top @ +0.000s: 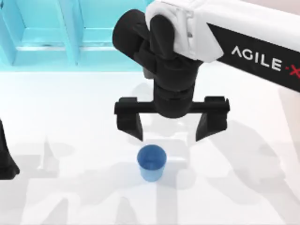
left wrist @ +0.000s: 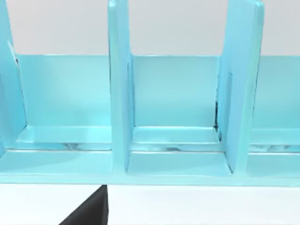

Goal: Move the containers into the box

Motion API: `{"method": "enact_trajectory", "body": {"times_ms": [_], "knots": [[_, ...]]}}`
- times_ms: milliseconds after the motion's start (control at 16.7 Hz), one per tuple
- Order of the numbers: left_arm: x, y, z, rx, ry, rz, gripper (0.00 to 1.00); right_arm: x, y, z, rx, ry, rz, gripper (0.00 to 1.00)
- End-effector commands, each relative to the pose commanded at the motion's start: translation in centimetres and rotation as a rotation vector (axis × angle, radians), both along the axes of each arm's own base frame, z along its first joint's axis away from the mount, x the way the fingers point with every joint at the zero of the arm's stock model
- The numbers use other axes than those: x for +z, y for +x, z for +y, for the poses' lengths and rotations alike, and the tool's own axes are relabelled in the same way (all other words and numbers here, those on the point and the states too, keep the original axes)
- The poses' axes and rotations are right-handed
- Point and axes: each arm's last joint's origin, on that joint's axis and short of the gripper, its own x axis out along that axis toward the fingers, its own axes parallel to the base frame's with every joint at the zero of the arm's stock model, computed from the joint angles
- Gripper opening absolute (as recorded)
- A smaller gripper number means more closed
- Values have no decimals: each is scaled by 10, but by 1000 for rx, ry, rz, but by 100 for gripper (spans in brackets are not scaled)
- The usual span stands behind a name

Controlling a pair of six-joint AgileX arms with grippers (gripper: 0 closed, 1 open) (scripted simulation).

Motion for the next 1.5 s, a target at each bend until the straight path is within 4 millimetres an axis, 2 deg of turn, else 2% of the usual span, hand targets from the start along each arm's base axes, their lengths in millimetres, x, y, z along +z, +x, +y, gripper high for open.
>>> {"method": "enact_trajectory", "body": {"times_ms": [360,480,900,1200,1500], "knots": [[0,0,0,0,0,0,100,-4,1,-1,-2,0,1,100],[0,0,0,0,0,0,100,-19,2,0,0,-2,2,100],[0,0,0,0,0,0,100,-93,1,1,0,2,-2,100],[0,0,0,0,0,0,100,-100,0,0,0,0,0,100],[0,0,0,0,0,0,100,-100,0,0,0,0,0,62]]}}
